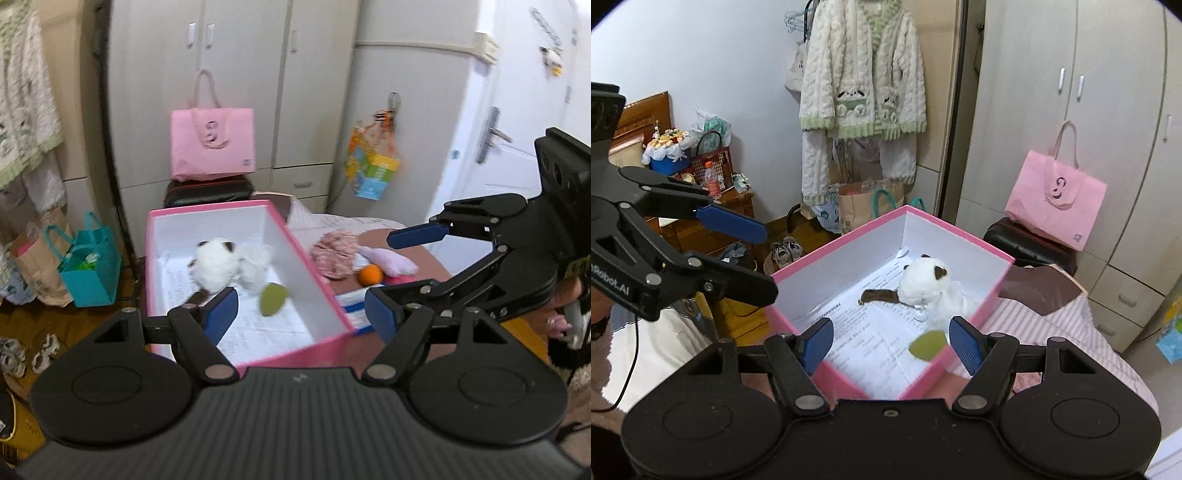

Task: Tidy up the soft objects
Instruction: 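Move the left gripper back toward the blue wipes pack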

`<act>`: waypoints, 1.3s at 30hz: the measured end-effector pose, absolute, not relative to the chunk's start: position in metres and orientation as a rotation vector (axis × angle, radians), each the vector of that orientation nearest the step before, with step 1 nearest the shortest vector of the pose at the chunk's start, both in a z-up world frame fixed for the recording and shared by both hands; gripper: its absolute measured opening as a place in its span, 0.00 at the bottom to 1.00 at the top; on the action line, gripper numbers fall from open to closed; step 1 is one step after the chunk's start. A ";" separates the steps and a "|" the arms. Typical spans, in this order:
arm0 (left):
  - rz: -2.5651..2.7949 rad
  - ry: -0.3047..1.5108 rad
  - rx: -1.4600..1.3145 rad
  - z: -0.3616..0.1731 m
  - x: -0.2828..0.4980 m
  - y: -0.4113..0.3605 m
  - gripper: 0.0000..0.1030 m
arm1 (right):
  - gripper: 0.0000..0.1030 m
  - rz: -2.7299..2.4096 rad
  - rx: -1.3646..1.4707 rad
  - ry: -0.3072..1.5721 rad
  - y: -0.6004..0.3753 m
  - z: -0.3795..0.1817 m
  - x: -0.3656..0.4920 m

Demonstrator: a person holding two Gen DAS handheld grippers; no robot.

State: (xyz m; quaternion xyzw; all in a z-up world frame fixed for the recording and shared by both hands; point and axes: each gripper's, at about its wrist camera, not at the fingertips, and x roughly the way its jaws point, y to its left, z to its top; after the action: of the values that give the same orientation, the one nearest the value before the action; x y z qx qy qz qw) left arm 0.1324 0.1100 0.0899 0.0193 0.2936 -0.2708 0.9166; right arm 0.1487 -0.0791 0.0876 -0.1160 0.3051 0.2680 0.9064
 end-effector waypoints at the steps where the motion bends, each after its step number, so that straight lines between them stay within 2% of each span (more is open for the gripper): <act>1: -0.572 0.605 0.051 0.090 0.128 0.105 0.73 | 0.73 0.549 -0.233 0.629 -0.086 0.089 0.142; 10: -0.679 0.649 0.105 0.077 0.110 0.044 0.73 | 0.75 0.567 -0.160 0.563 -0.153 0.076 0.086; 18: -0.708 0.684 0.157 0.054 0.111 -0.017 0.71 | 0.75 0.530 -0.142 0.573 -0.195 0.044 0.078; 23: -0.666 0.686 0.199 0.036 0.124 -0.053 0.69 | 0.75 0.531 -0.166 0.569 -0.214 0.012 0.084; 30: -0.659 0.735 0.084 0.011 0.154 -0.071 0.69 | 0.75 0.525 -0.166 0.605 -0.227 -0.033 0.109; 33: -0.617 0.765 0.044 -0.003 0.166 -0.081 0.62 | 0.75 0.490 -0.145 0.568 -0.232 -0.047 0.121; 39: -0.502 0.771 0.035 -0.030 0.190 -0.100 0.62 | 0.75 0.487 -0.123 0.582 -0.236 -0.065 0.149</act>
State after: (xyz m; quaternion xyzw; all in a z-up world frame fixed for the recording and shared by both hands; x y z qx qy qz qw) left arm 0.1900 -0.1002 -0.0296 0.0170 0.3722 -0.2424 0.8958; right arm 0.1494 -0.2358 -0.0654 -0.0598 0.2840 0.2376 0.9270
